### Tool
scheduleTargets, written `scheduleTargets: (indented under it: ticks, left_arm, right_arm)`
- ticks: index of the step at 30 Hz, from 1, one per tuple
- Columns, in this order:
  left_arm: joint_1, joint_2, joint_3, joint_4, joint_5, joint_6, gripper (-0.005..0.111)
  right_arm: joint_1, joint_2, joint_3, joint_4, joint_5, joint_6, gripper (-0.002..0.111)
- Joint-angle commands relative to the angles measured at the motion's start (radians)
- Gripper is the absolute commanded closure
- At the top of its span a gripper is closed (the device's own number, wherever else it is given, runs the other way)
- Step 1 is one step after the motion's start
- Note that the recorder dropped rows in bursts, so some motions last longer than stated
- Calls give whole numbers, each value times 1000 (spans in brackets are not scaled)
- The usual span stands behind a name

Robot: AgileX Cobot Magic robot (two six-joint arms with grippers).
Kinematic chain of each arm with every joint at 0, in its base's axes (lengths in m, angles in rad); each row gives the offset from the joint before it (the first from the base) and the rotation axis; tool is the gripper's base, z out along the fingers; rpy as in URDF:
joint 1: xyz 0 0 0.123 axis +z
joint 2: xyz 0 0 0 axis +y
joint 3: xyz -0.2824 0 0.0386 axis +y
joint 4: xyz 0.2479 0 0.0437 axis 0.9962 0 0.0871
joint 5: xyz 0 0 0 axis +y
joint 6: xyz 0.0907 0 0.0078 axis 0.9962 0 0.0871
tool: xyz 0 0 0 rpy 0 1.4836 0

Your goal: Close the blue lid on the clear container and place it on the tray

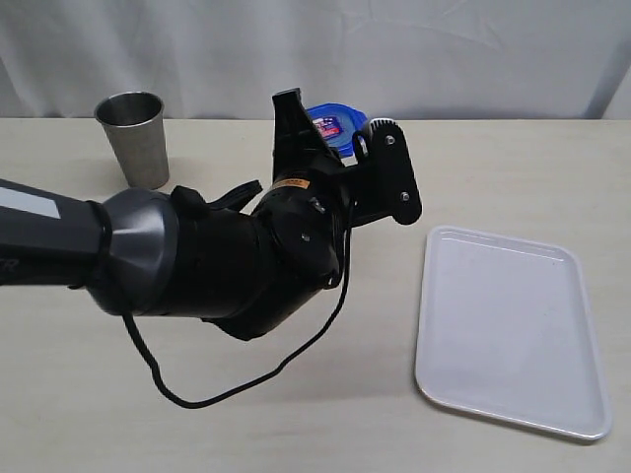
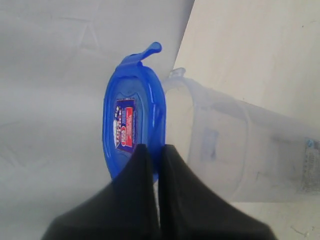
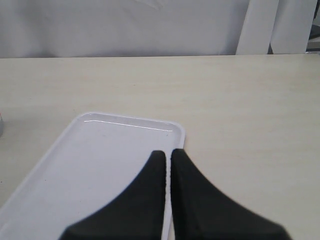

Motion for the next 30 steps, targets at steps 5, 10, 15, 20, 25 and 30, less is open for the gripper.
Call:
scheduleTargets:
  ticks: [5, 10, 15, 20, 25, 30]
  left_arm:
    - [-9, 0, 1, 8, 16, 31, 107]
    - [-12, -2, 1, 11, 52, 31, 107]
    - [-20, -2, 1, 29, 32, 31, 107]
    - [-20, -2, 1, 25, 5, 31, 107]
    - [-20, -2, 1, 14, 6, 31, 107]
    - [-20, -2, 1, 10, 18, 31, 107]
  right_arm:
    - [2, -3, 3, 2, 1, 3, 104]
    - [2, -3, 3, 2, 1, 3, 104]
    - [2, -3, 3, 2, 1, 3, 104]
    - [2, -3, 3, 2, 1, 3, 104]
    - [2, -3, 3, 2, 1, 3, 104]
    - [2, -3, 3, 2, 1, 3, 104]
